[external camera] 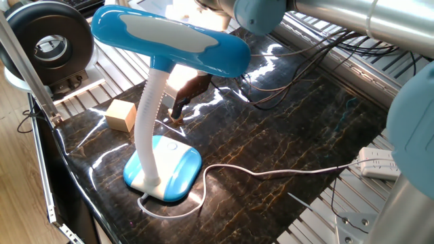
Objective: Turn off the desk lamp by pressing the button
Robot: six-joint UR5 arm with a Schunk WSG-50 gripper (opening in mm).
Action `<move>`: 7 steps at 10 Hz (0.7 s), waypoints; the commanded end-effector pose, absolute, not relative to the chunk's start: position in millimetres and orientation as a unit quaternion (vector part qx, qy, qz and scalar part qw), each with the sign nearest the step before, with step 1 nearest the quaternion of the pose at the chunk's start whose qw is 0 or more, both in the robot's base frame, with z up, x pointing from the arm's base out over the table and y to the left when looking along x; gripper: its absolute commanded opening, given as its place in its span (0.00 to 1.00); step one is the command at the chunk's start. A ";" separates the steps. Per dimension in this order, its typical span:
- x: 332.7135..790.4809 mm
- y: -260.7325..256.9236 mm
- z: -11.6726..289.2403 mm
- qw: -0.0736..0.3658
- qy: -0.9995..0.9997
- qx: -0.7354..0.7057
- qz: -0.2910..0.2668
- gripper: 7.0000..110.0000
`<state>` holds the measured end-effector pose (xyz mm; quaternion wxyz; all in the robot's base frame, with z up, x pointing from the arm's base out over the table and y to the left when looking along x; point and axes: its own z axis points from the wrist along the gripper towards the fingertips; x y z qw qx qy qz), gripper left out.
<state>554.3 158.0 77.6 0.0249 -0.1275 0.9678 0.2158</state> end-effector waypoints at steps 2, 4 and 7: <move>552.9 162.1 60.2 0.037 0.965 -0.130 0.223 0.00; 550.8 163.7 62.7 0.035 0.964 -0.132 0.228 0.00; 545.6 166.2 66.3 0.033 0.960 -0.132 0.243 0.00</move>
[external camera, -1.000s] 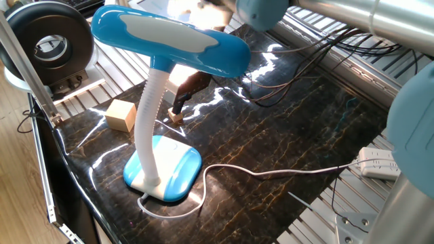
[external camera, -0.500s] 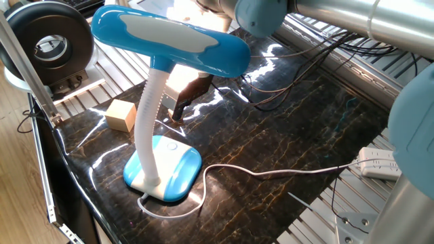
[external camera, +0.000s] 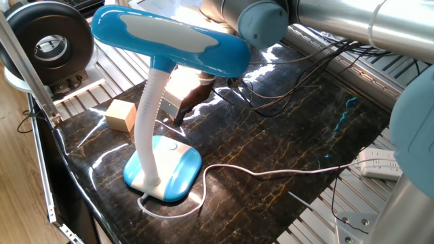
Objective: Turn off the desk lamp by pressing the button
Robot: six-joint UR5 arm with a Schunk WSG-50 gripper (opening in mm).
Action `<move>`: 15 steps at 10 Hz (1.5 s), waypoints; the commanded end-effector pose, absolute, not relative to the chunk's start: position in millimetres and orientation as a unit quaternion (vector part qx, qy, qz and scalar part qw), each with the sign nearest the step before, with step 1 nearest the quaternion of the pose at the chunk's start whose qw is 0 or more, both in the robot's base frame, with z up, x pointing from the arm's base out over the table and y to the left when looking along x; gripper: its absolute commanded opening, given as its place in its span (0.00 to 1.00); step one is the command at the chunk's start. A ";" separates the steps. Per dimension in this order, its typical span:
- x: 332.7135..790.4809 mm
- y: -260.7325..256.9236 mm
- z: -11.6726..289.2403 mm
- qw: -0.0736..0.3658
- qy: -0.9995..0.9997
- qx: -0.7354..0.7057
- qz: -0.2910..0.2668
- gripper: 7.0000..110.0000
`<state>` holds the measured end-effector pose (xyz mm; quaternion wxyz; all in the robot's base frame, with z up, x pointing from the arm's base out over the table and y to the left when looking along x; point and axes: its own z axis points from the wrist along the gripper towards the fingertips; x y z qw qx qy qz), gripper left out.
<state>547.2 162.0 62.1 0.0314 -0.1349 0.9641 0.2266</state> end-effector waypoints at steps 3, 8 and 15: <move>545.2 168.3 57.0 0.037 0.959 -0.141 0.245 0.00; 534.2 148.7 47.4 0.038 0.944 -0.256 0.203 0.00; 536.5 149.3 51.6 0.051 0.935 -0.287 0.203 0.00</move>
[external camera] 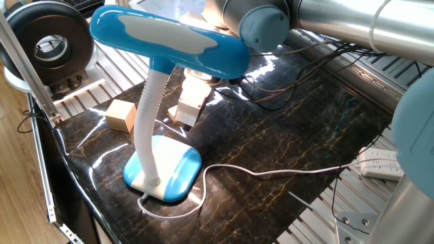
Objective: Turn off the desk lamp by pressing the button
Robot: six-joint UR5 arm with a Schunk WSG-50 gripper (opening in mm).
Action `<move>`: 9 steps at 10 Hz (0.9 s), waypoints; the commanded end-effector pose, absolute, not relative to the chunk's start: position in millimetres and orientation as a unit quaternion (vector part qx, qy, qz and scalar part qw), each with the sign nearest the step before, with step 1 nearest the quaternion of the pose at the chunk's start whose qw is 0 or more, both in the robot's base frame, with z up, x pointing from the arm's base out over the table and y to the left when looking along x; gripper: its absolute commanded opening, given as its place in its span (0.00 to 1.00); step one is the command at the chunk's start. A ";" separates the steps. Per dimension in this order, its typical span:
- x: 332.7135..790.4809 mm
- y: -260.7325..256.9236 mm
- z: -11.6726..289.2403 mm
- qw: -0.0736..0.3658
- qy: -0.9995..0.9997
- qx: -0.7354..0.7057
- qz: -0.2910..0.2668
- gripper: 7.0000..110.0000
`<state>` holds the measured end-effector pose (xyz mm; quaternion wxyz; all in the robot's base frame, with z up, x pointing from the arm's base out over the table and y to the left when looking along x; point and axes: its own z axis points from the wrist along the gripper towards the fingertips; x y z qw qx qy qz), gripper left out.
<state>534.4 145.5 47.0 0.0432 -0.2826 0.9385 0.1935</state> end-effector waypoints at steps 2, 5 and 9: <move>537.6 150.4 53.1 0.051 0.934 -0.289 0.204 0.00; 539.1 152.8 50.4 0.052 0.934 -0.288 0.204 0.00; 544.0 152.5 49.8 0.050 0.935 -0.291 0.197 0.00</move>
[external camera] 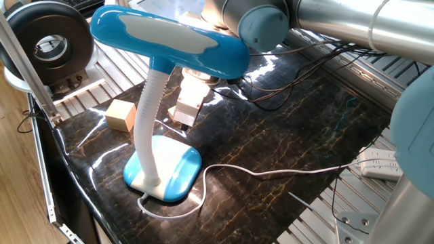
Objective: Turn off the desk lamp by pressing the button
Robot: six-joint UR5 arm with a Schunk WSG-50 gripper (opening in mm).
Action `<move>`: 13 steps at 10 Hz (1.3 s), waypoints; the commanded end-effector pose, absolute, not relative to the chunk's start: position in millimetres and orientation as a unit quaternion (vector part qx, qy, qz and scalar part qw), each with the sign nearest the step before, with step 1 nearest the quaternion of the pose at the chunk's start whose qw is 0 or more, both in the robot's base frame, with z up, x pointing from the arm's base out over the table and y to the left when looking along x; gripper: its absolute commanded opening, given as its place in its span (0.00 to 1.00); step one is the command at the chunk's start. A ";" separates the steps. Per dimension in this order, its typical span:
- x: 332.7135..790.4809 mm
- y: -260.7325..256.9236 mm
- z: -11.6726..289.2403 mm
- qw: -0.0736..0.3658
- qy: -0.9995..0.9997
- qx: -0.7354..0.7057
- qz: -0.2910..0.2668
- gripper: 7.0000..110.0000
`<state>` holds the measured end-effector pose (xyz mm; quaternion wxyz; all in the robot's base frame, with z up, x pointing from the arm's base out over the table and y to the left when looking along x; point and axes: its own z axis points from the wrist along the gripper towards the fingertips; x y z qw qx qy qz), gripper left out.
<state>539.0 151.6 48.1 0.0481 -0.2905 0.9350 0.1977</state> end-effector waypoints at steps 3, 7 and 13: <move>545.9 163.2 51.6 0.059 0.930 -0.296 0.211 0.00; 543.4 165.9 54.2 0.058 0.927 -0.300 0.218 0.00; 557.1 190.0 41.4 0.067 0.933 -0.283 0.212 0.00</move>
